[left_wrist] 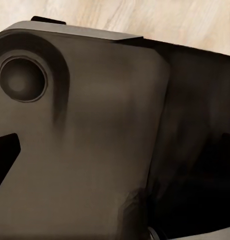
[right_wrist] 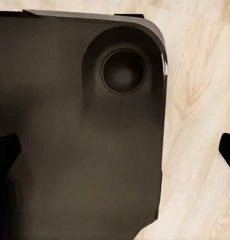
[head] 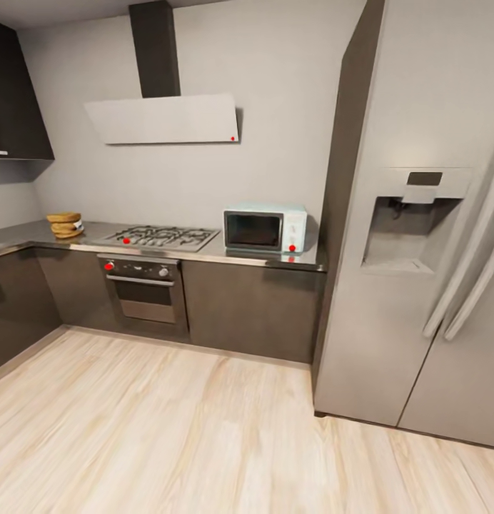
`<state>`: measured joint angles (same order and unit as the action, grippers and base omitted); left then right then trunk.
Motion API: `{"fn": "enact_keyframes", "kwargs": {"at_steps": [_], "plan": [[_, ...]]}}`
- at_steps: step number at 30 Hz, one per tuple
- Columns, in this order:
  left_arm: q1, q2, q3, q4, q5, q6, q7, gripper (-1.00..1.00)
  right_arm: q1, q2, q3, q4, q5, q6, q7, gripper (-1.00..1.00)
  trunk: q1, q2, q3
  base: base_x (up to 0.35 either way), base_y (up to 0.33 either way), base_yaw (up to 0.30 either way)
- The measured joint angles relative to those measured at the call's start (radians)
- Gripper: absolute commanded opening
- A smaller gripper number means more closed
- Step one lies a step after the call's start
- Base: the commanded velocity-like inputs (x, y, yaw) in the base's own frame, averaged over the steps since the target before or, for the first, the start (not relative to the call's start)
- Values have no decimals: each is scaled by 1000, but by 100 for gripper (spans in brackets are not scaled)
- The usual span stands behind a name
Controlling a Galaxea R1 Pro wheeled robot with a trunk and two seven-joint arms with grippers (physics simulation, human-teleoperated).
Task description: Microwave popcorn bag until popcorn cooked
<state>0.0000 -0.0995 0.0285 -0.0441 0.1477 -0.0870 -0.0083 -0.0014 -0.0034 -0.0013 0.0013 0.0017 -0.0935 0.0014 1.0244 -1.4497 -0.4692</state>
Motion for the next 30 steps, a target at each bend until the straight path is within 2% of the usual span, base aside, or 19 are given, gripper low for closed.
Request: {"fn": "enact_keyframes", "kwargs": {"at_steps": [22, 30], "plan": [[0, 0, 0, 0, 1, 0, 0, 100, 0, -3, 0, 0, -2, -2, -3, 100, 0, 0, 0, 321, 0, 0], [0, 0, 0, 0, 1, 0, 0, 100, 0, -5, -1, 0, -4, -1, -3, 100, 0, 0, 0, 321, 72, 0]]}}
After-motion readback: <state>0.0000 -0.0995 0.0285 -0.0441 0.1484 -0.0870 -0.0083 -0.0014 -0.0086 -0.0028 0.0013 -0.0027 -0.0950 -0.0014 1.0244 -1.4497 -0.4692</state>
